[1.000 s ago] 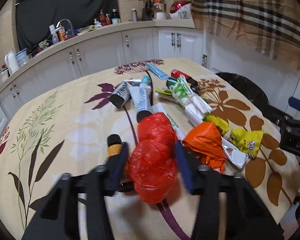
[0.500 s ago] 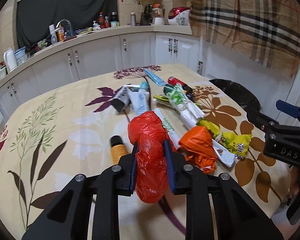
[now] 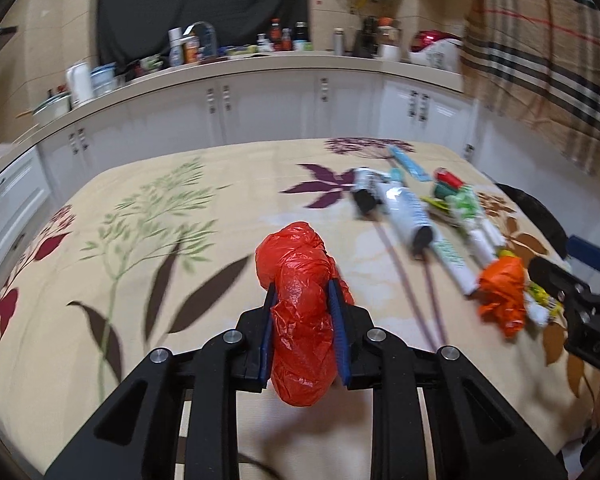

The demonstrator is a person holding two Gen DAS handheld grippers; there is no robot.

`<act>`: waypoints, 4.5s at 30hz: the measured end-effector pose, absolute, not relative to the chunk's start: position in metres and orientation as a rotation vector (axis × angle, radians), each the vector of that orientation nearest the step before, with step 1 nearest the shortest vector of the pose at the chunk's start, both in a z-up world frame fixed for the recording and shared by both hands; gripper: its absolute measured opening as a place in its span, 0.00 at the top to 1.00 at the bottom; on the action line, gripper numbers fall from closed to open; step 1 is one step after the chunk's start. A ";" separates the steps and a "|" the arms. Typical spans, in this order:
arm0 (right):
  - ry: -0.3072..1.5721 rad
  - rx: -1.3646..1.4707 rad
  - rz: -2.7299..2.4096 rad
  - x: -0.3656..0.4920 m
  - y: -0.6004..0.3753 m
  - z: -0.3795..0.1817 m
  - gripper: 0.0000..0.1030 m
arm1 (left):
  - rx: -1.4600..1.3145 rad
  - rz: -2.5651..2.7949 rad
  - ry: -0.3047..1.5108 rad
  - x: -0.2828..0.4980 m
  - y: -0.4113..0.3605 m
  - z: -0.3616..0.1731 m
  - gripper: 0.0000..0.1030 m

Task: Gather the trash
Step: 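Grasp the orange plastic bag with the right gripper while the left holds the red bag, then carry both bags over the black bin and open both grippers to drop them, then grasp the gold spray can with the left gripper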

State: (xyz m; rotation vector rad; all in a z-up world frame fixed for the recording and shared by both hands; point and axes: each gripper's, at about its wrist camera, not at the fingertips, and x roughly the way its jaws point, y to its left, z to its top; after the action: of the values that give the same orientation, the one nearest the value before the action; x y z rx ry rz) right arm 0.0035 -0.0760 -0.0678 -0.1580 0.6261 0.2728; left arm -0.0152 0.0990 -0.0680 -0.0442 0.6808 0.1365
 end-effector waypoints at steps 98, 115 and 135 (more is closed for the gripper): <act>0.614 0.131 -0.297 0.231 -0.355 -0.106 0.50 | 0.218 -0.300 0.752 0.279 -0.225 -0.069 0.42; 0.570 0.085 -0.169 0.136 -0.285 -0.058 0.49 | 0.128 -0.182 0.649 0.185 -0.118 -0.011 0.37; 0.611 -0.038 0.081 0.032 -0.165 -0.062 0.49 | 0.040 0.069 0.640 0.052 0.030 -0.023 0.33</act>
State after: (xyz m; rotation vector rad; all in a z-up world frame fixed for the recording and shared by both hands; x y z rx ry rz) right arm 0.0316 -0.1646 -0.0615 -0.0380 0.6105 0.0811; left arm 0.0519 0.0303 -0.0228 0.0398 0.6398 0.0689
